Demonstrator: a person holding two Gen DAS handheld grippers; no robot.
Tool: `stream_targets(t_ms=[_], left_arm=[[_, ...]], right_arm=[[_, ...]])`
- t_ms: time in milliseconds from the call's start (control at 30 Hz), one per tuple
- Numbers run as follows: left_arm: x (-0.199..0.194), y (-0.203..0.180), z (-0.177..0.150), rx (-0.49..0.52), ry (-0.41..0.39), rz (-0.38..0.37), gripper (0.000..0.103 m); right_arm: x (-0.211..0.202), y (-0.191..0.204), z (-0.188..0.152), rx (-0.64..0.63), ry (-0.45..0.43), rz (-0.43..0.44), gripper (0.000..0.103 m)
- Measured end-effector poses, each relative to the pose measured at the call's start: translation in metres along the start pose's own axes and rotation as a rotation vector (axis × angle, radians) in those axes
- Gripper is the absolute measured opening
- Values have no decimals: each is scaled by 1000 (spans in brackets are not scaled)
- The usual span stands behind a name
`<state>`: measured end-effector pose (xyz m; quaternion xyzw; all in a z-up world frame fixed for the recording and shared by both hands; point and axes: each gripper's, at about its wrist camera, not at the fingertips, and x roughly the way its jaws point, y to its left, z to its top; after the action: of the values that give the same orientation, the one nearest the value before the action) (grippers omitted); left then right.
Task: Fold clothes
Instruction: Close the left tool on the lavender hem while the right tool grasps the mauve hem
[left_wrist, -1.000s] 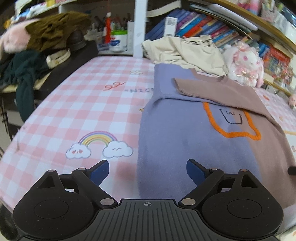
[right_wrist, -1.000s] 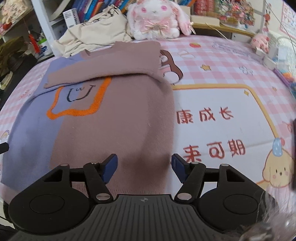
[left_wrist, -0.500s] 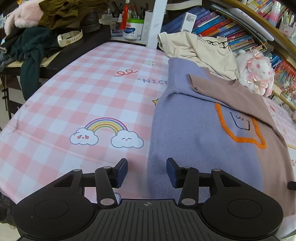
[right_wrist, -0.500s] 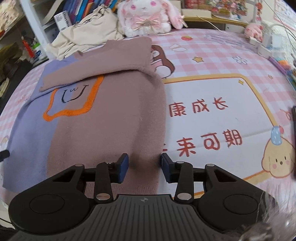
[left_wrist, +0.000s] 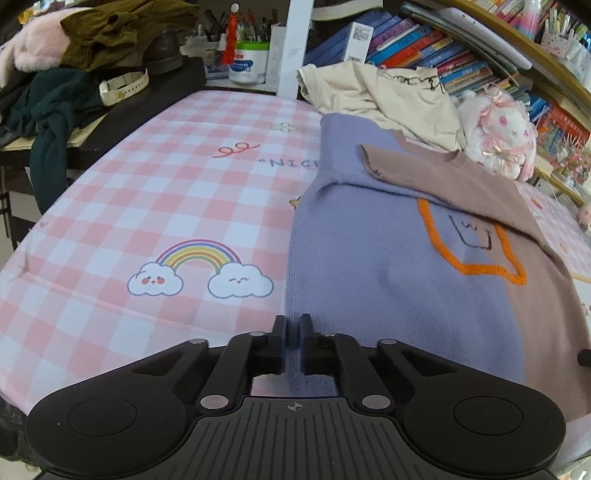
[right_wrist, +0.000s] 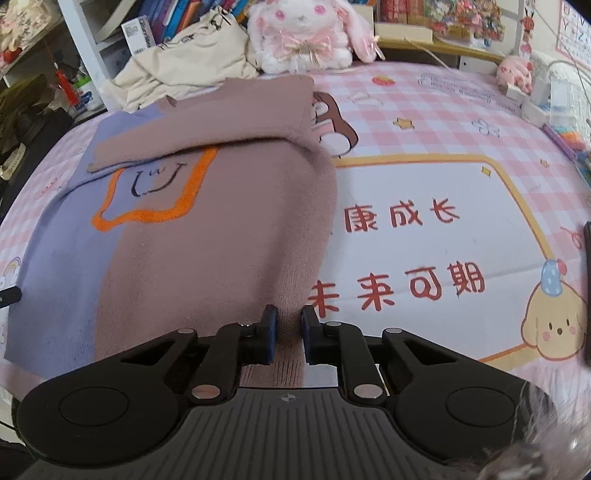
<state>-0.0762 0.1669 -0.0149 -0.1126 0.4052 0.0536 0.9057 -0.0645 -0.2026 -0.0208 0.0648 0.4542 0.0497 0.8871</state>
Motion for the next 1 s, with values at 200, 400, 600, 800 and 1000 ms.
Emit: stream_targets(t_ms=[200,400,600,800,1000], left_arm=[[-15,2,4,-30,-54,-141,7],[-8,10,-2,-81,31,-174,38],[-5,19,-9,-128,90,-193,42],[-4,18,-11,-124,92,-183,25],[-15,8,-8,-61,36,-163,6]], right_arm=[[-16,-5,6,81,-74,137,14],[0,-20,3,210,39,173,25],[2,-22,-5,242,71,193,28],[0,-15,-4,179,53,166,13],[-20,-4,-1,98,-77,176,12]])
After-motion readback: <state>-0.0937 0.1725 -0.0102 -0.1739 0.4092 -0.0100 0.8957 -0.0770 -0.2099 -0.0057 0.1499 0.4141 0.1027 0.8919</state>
